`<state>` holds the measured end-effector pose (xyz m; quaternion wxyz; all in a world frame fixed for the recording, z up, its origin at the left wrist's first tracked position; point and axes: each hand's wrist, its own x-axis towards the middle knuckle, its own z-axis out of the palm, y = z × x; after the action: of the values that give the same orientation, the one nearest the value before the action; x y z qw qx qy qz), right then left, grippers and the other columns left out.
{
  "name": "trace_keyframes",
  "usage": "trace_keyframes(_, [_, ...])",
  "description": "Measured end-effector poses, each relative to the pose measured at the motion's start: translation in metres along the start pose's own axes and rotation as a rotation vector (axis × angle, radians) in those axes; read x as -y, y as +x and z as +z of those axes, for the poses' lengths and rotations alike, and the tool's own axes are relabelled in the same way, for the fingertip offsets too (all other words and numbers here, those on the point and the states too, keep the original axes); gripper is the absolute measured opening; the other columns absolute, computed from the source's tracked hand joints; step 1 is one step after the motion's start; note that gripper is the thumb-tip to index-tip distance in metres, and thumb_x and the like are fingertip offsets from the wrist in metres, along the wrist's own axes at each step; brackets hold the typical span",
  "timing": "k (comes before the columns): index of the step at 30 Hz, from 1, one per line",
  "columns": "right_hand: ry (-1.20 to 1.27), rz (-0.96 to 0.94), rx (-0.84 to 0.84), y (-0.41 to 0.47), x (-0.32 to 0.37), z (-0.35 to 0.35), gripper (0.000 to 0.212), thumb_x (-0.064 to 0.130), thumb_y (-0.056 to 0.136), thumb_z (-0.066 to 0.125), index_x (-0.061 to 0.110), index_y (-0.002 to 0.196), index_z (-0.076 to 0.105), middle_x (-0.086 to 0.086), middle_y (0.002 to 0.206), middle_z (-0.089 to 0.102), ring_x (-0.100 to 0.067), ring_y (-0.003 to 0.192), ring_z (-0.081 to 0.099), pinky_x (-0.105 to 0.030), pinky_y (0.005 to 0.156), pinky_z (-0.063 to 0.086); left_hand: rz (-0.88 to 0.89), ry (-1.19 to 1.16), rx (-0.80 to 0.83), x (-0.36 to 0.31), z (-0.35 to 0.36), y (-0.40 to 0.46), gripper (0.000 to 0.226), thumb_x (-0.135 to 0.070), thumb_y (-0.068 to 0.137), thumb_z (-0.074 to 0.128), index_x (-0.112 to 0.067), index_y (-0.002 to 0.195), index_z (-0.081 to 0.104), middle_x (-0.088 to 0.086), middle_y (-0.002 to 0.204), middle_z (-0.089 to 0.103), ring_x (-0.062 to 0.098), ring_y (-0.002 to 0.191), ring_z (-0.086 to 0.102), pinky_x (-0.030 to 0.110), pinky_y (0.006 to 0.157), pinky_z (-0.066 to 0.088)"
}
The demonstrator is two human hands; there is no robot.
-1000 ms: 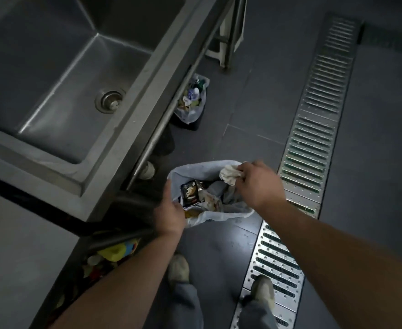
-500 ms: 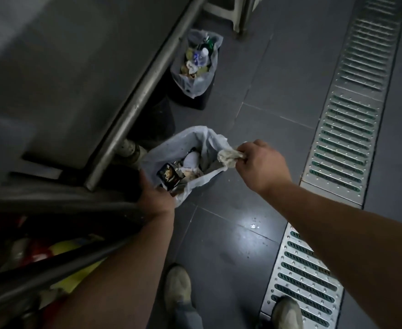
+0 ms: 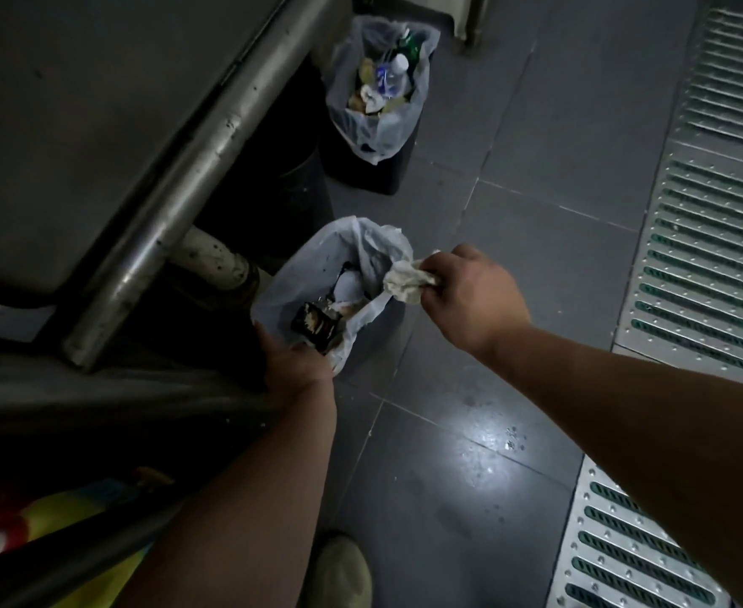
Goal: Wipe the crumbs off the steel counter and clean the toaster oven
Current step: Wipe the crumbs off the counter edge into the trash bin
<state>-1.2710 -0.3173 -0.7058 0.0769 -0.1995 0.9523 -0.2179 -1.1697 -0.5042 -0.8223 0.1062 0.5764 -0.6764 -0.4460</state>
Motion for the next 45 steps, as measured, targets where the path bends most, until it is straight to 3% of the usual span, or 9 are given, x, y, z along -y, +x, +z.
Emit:
trace_keyframes(4, [0.012,-0.006,0.004,0.001,0.002,-0.003,0.029,0.03,0.089,0.056,0.02,0.114,0.068,-0.007,0.1,0.059,-0.031,0.088,0.06,-0.038,0.073,0.051,0.007,-0.071,0.04,-0.012,-0.001,0.006,0.069,0.002,0.095,0.045,-0.029,0.154,0.029,0.005,0.15,0.046,0.026,0.135,0.046,0.029,0.107,0.036])
trace_keyframes(9, [-0.025,0.001,0.019,0.006,0.013,-0.034,0.028,0.03,0.089,0.055,0.021,0.113,0.067,-0.008,0.102,0.059,-0.032,0.089,0.059,-0.036,0.072,0.05,0.0,0.049,0.034,-0.033,-0.017,-0.017,0.078,-0.03,0.094,0.063,-0.024,0.157,0.018,0.012,0.154,0.039,0.033,0.136,0.043,0.04,0.109,0.038])
trace_keyframes(12, [-0.078,0.019,0.058,0.006,0.019,-0.063,0.028,0.028,0.089,0.053,0.019,0.113,0.066,-0.008,0.104,0.058,-0.033,0.091,0.059,-0.035,0.072,0.05,-0.075,0.078,0.053,-0.045,-0.029,-0.039,0.088,-0.028,0.086,0.071,-0.014,0.156,0.02,0.017,0.154,0.037,0.035,0.139,0.039,0.044,0.113,0.034])
trace_keyframes(15, [-0.173,0.025,0.143,-0.003,0.028,-0.098,0.027,0.028,0.091,0.053,0.017,0.112,0.065,-0.009,0.107,0.057,-0.034,0.094,0.058,-0.033,0.069,0.044,0.05,0.327,0.127,-0.055,-0.054,-0.075,0.079,-0.022,0.08,0.073,-0.011,0.148,0.034,0.018,0.146,0.045,0.035,0.134,0.044,0.047,0.109,0.039])
trace_keyframes(18, [-0.249,0.031,0.243,-0.022,0.038,-0.137,0.025,0.028,0.091,0.052,0.018,0.112,0.063,-0.008,0.108,0.056,-0.032,0.095,0.058,-0.032,0.067,0.04,0.214,0.441,0.219,-0.076,-0.087,-0.121,0.062,-0.014,0.081,0.065,-0.009,0.14,0.045,0.017,0.139,0.049,0.034,0.125,0.05,0.037,0.1,0.041])
trace_keyframes(28, [-0.238,0.147,0.582,-0.087,0.105,-0.293,0.027,0.015,0.084,0.056,0.02,0.108,0.068,-0.008,0.111,0.064,-0.029,0.099,0.062,-0.031,0.078,0.05,0.222,0.958,0.522,-0.162,-0.235,-0.227,0.045,-0.026,0.09,0.061,-0.014,0.132,0.052,0.012,0.136,0.054,0.029,0.127,0.05,0.036,0.104,0.041])
trace_keyframes(33, [-0.326,0.014,0.645,-0.119,0.145,-0.383,0.015,0.017,0.086,0.058,0.017,0.097,0.068,-0.005,0.092,0.065,-0.026,0.077,0.055,-0.028,0.067,0.043,0.297,0.985,0.585,-0.21,-0.315,-0.309,0.032,-0.024,0.091,0.056,-0.017,0.122,0.061,0.009,0.129,0.062,0.028,0.121,0.057,0.032,0.098,0.044])
trace_keyframes(39, [-0.429,-0.144,0.67,-0.158,0.184,-0.469,0.019,0.017,0.092,0.055,0.011,0.109,0.064,-0.006,0.093,0.058,-0.025,0.081,0.055,-0.032,0.068,0.044,0.378,0.914,0.527,-0.235,-0.401,-0.399,0.025,-0.027,0.096,0.049,-0.015,0.116,0.061,0.008,0.119,0.062,0.027,0.111,0.058,0.031,0.091,0.046])
trace_keyframes(45, [-0.569,-0.277,0.825,-0.221,0.232,-0.496,0.048,0.022,0.097,0.053,0.008,0.142,0.043,-0.017,0.143,0.045,-0.034,0.125,0.05,-0.04,0.092,0.047,0.338,0.947,0.468,-0.236,-0.485,-0.458,0.028,-0.026,0.1,0.045,-0.017,0.123,0.059,0.004,0.125,0.061,0.025,0.115,0.057,0.03,0.09,0.042])
